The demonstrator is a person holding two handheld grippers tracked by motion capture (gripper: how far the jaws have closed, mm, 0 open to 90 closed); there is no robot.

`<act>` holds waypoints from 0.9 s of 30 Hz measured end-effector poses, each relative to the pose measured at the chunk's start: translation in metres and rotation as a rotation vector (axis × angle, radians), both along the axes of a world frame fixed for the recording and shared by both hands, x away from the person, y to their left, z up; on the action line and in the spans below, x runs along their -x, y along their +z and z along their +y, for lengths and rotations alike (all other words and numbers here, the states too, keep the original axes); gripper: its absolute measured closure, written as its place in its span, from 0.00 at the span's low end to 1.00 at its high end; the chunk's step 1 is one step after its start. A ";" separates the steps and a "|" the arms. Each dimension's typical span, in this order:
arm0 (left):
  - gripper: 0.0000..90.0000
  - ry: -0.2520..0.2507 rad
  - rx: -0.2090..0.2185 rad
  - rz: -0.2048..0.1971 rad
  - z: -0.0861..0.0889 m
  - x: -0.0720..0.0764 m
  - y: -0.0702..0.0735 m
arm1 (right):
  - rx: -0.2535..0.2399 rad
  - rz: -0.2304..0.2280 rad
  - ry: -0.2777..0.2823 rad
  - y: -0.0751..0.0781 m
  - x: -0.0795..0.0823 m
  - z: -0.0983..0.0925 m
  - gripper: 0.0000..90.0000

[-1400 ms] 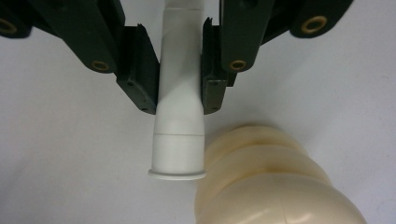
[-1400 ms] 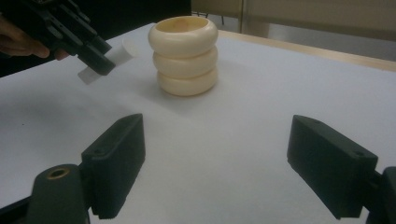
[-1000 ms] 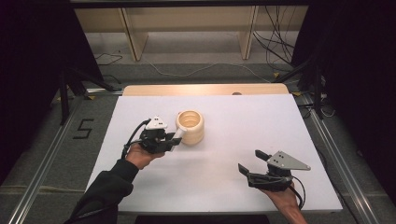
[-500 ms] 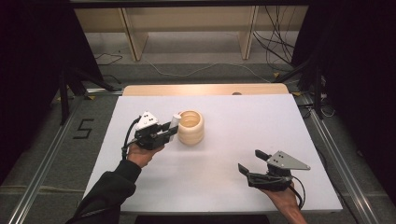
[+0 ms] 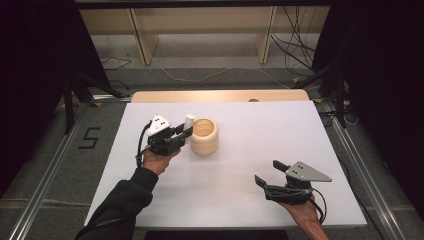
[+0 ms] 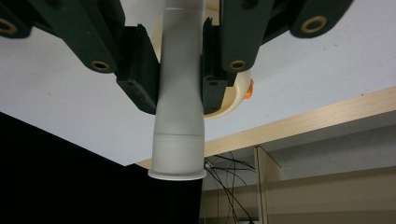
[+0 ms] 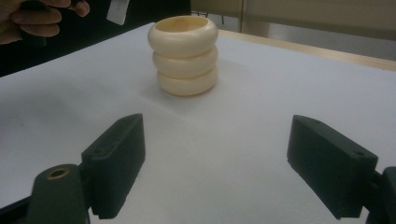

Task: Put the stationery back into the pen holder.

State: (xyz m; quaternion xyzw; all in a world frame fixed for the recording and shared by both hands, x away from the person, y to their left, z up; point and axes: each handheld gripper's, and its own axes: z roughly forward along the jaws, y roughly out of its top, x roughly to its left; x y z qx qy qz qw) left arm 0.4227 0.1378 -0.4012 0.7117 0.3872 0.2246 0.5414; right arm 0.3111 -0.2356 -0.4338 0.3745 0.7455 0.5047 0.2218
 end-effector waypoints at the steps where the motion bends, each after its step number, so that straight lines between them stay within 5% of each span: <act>1: 0.76 0.004 0.002 -0.004 -0.001 -0.001 0.000 | 0.000 0.000 0.000 0.000 0.000 0.000 0.22; 27: 0.76 0.028 0.040 -0.050 -0.016 -0.024 0.006 | -0.001 0.000 0.003 0.000 0.000 0.000 0.22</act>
